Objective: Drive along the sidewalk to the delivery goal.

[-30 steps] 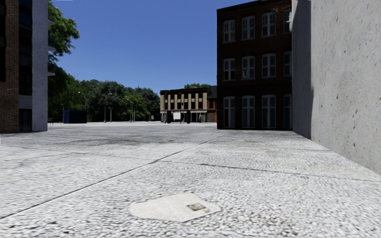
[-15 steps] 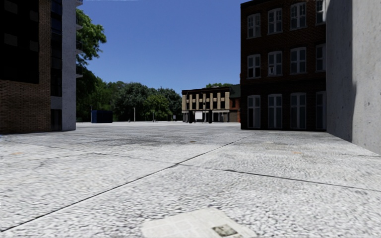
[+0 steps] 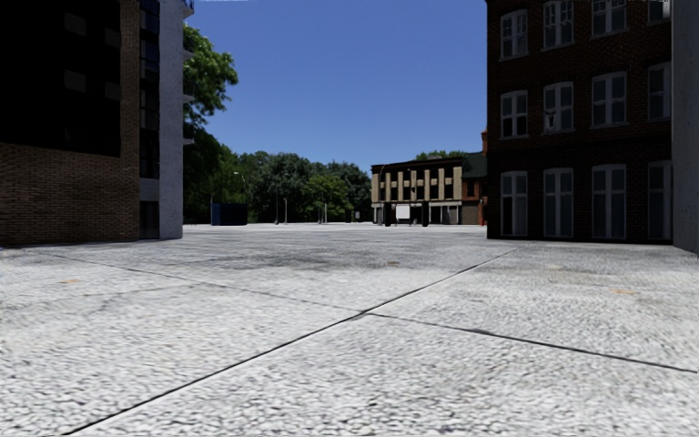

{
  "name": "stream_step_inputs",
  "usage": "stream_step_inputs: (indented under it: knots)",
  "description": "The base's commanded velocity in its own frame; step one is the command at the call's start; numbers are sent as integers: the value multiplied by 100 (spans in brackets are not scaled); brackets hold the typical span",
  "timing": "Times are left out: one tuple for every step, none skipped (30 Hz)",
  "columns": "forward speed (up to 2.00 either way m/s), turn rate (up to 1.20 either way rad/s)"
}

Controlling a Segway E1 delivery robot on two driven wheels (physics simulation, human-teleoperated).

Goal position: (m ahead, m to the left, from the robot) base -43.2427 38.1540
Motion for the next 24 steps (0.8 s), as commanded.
stream_step_inputs:
  knots:
    - [92,36]
    - [93,36]
    - [93,36]
    - [93,36]
    - [93,36]
    - [93,36]
    - [94,36]
    - [94,36]
    - [94,36]
    - [94,36]
    - [97,36]
    - [101,36]
    - [104,36]
    - [104,36]
    - [109,36]
    - [115,36]
    - [115,36]
    - [117,36]
    - [118,36]
    - [118,36]
    - [118,36]
    - [118,36]
    - [118,36]
    - [118,36]
